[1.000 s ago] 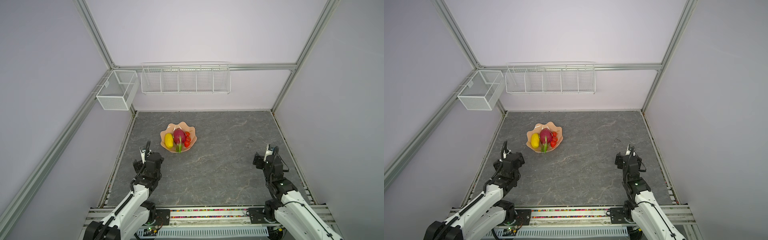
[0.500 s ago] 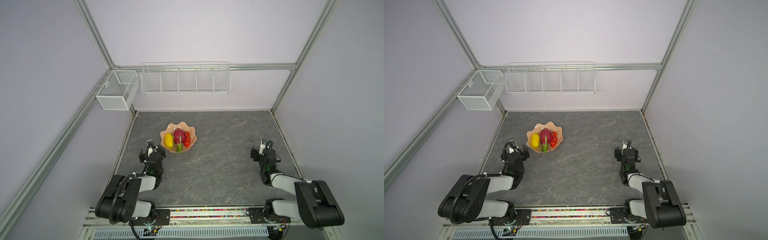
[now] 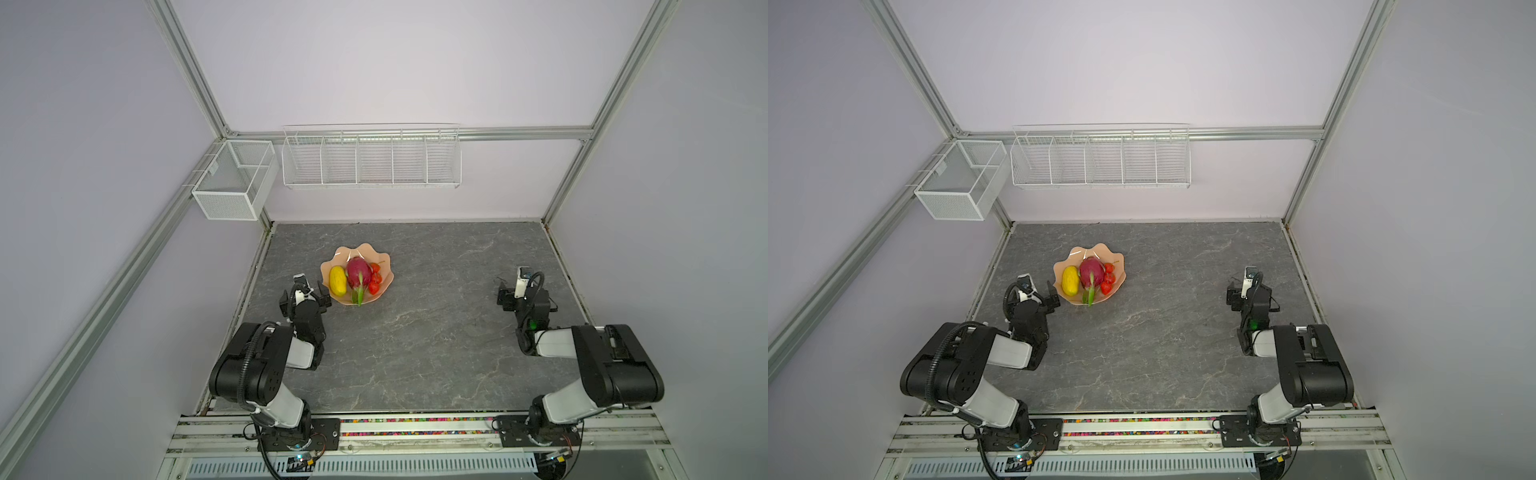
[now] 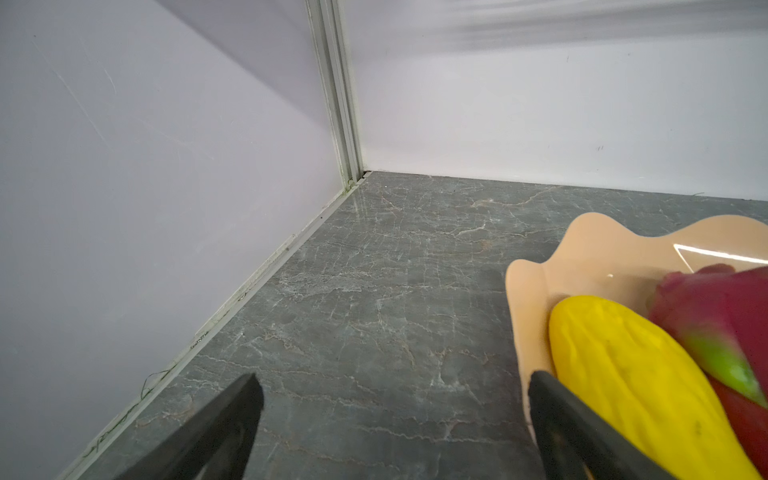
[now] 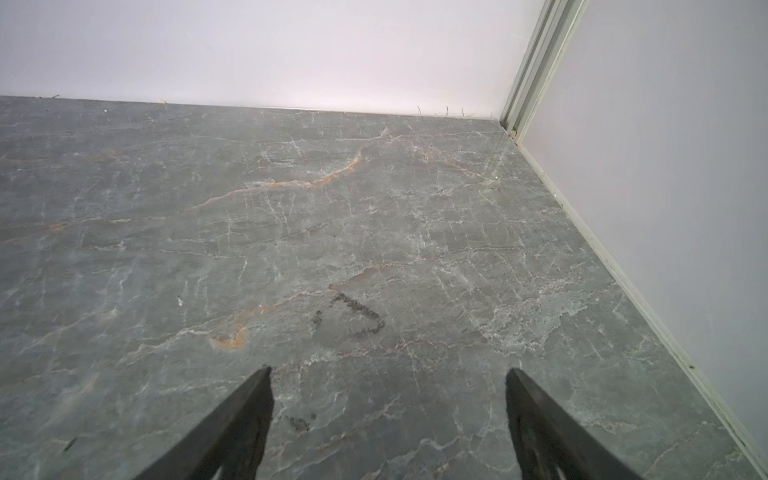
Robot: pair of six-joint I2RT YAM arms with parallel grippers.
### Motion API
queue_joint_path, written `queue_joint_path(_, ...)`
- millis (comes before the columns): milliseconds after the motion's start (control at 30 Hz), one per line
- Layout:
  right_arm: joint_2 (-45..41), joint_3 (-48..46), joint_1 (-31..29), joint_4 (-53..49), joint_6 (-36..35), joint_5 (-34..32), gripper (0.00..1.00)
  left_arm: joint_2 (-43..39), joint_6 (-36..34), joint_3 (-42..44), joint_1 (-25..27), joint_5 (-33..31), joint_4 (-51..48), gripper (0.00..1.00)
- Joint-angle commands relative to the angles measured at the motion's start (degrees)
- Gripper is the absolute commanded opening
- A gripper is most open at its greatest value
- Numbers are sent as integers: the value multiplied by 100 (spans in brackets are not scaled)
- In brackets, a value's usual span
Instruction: Place and organize the fake fruits in the fruit bowl
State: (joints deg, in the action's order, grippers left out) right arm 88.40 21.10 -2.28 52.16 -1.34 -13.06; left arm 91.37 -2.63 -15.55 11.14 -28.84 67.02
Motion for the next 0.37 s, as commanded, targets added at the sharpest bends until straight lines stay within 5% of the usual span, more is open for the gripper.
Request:
queue_joint_path(0, -46, 21, 19, -65, -42, 90, 89, -45, -35, -80, -41, 36, 41, 99)
queue_joint_path(333, -42, 35, 36, -83, -41, 139, 89, -32, -41, -78, -41, 36, 74, 99)
